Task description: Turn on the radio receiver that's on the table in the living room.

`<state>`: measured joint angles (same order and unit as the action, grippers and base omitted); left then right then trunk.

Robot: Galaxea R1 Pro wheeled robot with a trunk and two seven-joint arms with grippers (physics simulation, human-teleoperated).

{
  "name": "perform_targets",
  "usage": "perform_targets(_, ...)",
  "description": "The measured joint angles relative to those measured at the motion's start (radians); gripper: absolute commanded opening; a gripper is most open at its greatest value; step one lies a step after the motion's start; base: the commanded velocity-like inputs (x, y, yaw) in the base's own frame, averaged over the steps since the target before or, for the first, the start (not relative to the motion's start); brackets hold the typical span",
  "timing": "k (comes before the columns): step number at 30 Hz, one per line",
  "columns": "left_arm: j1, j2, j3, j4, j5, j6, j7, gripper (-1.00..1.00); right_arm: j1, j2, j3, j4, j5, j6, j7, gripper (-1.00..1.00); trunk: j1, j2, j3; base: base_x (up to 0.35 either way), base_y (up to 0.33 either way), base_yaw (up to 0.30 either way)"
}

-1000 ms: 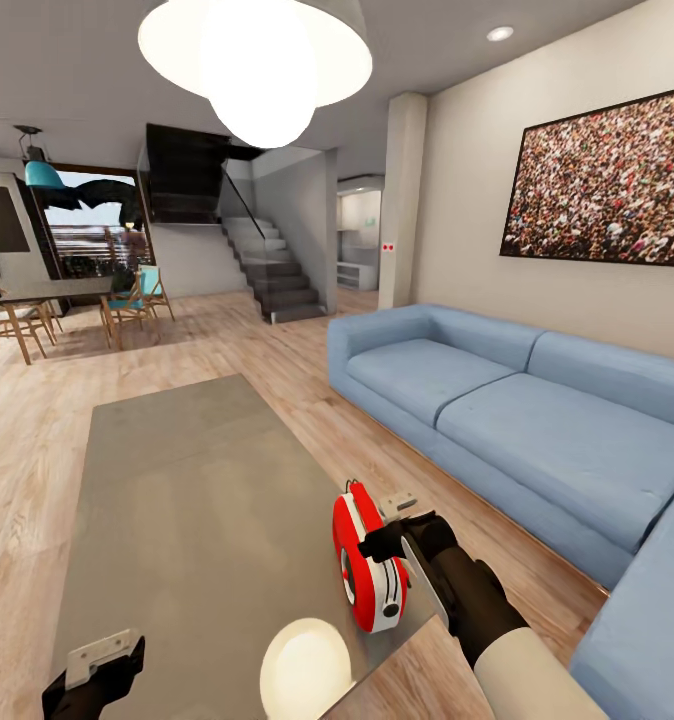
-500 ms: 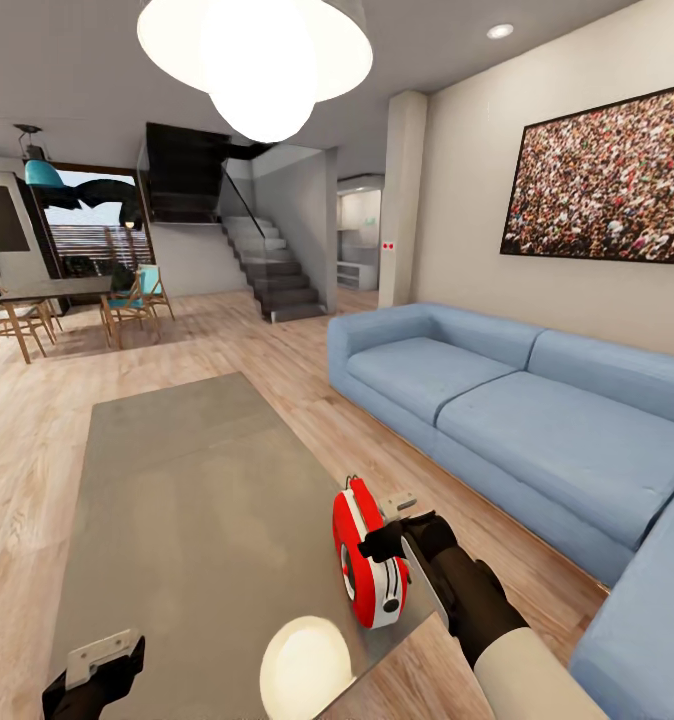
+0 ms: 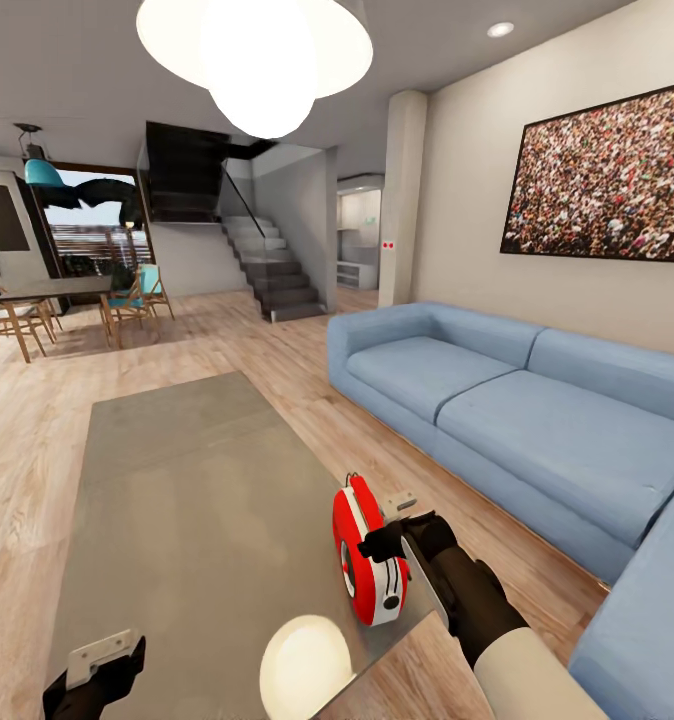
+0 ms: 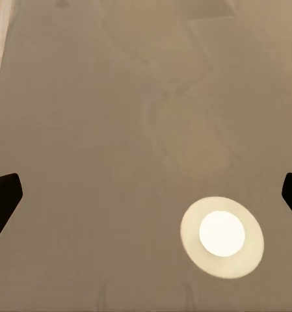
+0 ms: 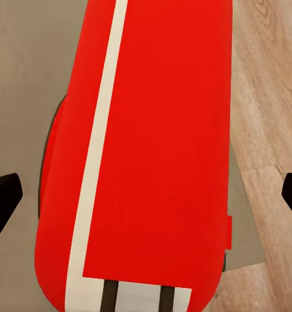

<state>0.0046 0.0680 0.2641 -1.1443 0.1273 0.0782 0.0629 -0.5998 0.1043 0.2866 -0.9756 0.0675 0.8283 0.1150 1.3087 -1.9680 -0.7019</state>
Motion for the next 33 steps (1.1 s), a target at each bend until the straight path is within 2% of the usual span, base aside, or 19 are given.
perform_targets(22,0.0,0.001,0.0,0.0,-0.003,-0.002,0.002,1.0,0.0,0.0,-0.001,0.0,0.0,-0.004,0.0,1.0,0.0,0.0,0.0,0.0,0.0,0.0)
perform_targets(23,0.0,0.001,0.0,0.0,-0.003,-0.002,0.002,1.0,0.0,0.0,-0.001,0.0,0.0,-0.004,0.0,-1.0,0.0,0.0,0.0,0.0,0.0,0.0)
perform_targets(33,0.0,0.001,0.0,0.0,-0.003,-0.002,0.002,1.0,0.0,0.0,-0.002,0.0,0.012,-0.005,0.0,-1.0,0.0,0.0,0.0,0.0,0.0,0.0)
